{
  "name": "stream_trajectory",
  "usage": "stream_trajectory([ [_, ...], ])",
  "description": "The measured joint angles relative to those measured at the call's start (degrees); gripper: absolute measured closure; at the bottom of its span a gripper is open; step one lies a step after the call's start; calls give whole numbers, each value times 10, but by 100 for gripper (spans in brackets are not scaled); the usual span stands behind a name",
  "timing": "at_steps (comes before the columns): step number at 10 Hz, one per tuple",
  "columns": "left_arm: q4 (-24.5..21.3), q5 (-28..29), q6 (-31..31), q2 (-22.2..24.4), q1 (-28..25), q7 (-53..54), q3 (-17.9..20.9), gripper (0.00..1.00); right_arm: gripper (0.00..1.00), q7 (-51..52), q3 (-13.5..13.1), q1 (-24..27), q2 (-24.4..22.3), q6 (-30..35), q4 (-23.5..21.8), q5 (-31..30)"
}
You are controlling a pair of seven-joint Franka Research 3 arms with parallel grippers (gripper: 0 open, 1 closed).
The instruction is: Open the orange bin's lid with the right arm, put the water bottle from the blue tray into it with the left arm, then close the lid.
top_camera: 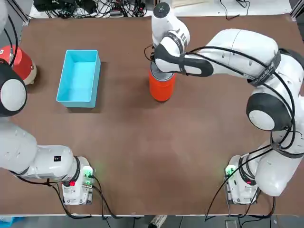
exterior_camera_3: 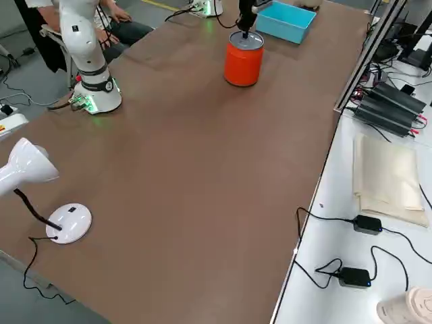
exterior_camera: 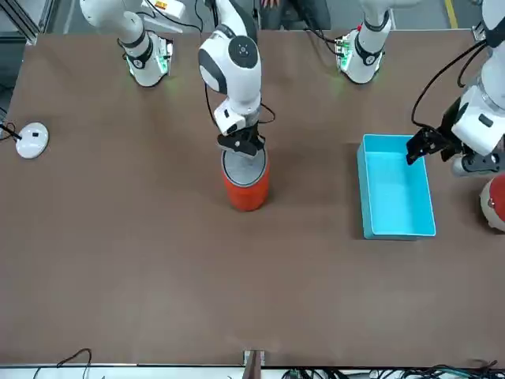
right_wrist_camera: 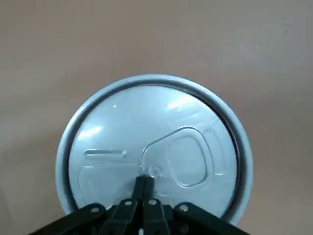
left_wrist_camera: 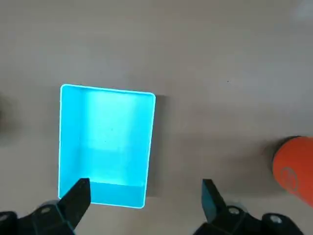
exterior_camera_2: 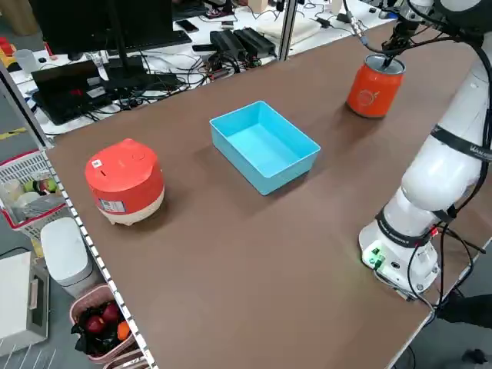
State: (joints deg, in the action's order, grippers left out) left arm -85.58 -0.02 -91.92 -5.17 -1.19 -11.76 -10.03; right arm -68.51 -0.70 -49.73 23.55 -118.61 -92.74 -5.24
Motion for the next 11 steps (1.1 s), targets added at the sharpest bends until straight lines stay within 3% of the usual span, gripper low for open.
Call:
stream_trajectory([
  [7,0,0,0,-2,-4,34,5,0,99,-30,0,-5,6,-16,2,-22],
  [9,0,0,0,-2,-4,34,5,0,99,-23,-1,-4,11,20,22,-20],
  [11,0,0,0,-2,-4,34,4,0,99,10,-8,12,14,93,72,4],
])
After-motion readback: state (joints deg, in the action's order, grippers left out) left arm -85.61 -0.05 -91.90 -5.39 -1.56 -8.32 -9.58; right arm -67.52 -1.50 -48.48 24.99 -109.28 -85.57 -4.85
